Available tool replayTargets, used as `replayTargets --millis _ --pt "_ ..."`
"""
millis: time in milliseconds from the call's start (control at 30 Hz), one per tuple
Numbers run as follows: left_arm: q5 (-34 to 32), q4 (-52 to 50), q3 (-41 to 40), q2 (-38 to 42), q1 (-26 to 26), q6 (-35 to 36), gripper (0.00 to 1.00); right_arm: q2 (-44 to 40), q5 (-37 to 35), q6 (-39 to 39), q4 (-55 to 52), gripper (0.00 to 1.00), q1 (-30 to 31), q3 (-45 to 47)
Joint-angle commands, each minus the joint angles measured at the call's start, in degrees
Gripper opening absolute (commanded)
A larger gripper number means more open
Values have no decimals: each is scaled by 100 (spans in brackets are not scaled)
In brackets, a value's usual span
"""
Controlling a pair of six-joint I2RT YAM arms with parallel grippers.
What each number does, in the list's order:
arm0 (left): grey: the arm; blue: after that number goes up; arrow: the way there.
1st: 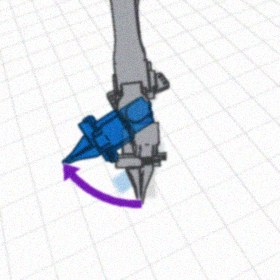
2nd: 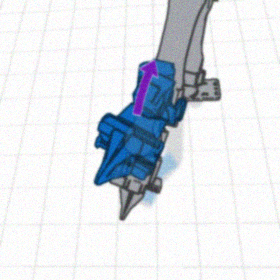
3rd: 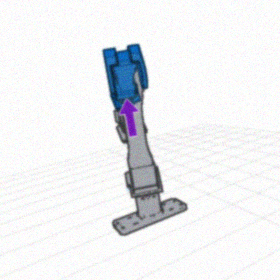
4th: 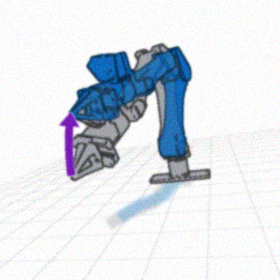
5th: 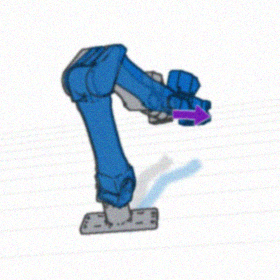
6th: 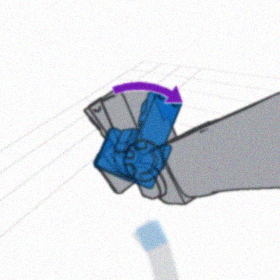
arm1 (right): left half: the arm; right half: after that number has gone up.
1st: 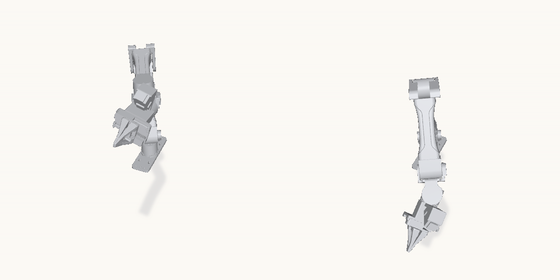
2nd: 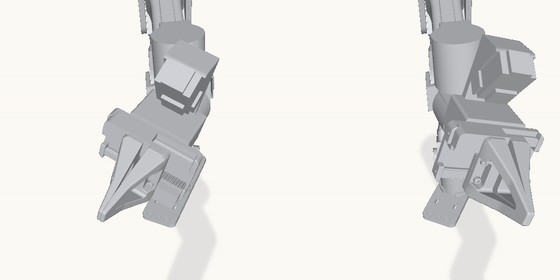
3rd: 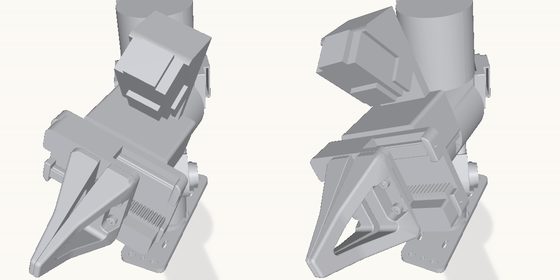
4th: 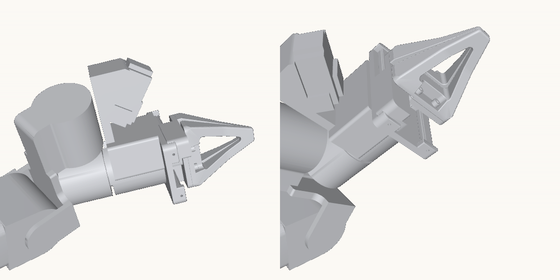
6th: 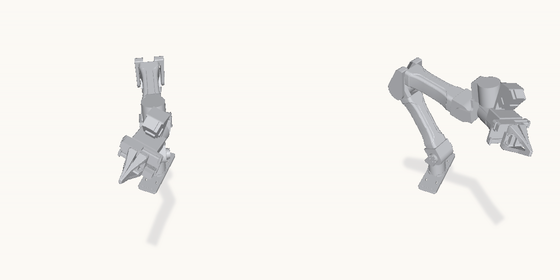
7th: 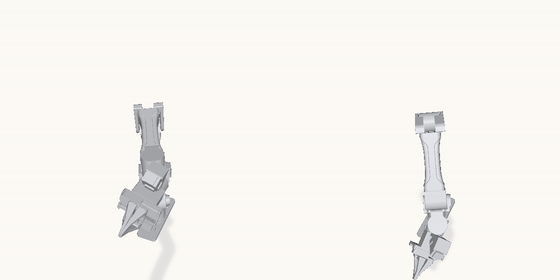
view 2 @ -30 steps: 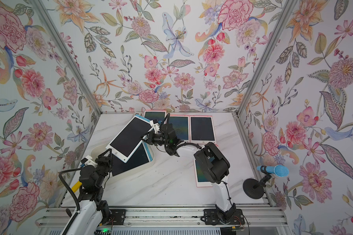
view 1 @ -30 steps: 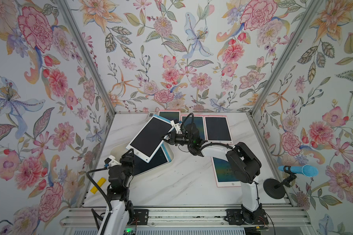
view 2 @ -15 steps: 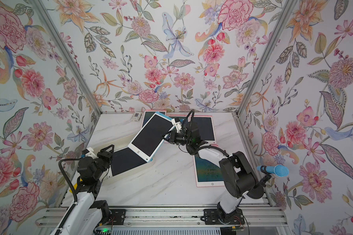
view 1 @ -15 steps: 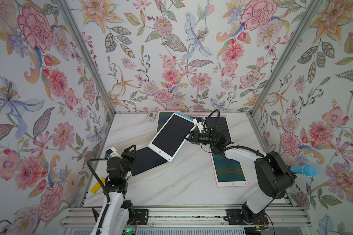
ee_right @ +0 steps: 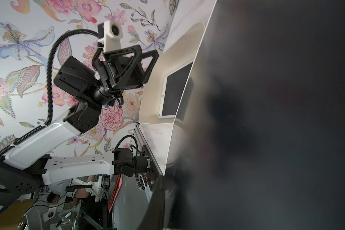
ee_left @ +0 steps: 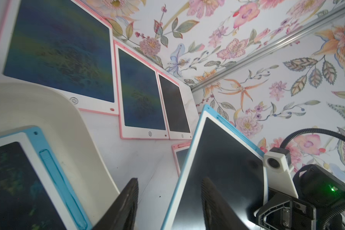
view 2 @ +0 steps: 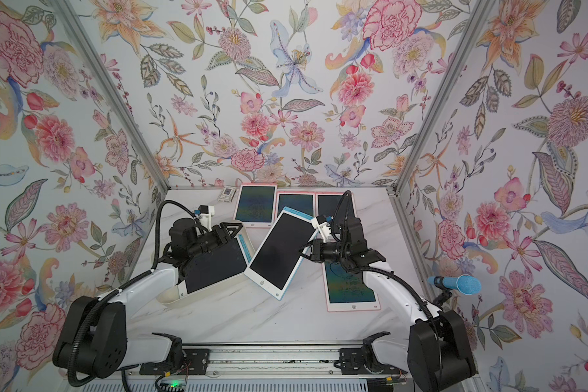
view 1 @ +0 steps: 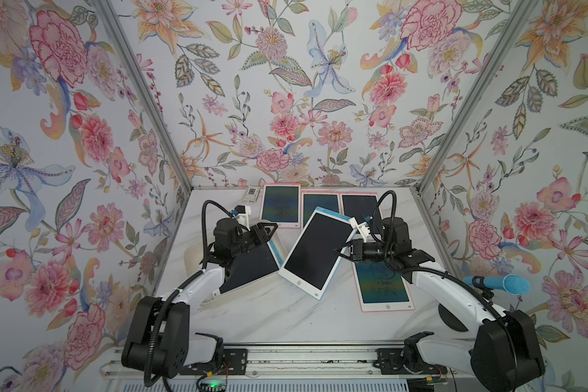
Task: Take out the writing tablet from the storage box
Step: Adjust the storage box at the center of the board.
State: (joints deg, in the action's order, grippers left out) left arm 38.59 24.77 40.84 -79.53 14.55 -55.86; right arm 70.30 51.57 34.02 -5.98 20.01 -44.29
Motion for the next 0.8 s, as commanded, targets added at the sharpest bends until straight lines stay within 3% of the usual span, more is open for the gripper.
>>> replayTargets --millis 0,233,533,767 --pt "261 283 244 -381 152 340 54 -330 46 -420 -814 0 -126 145" --pt "702 225 822 -1338 897 482 51 -253 -20 -699 -1458 0 -247 180" --pt "1278 895 587 -1786 1363 130 47 -121 31 -826 -1505 0 -510 140" --pt "782 -828 451 -1377 1411 1115 45 -277 99 -932 -1641 0 -761 158"
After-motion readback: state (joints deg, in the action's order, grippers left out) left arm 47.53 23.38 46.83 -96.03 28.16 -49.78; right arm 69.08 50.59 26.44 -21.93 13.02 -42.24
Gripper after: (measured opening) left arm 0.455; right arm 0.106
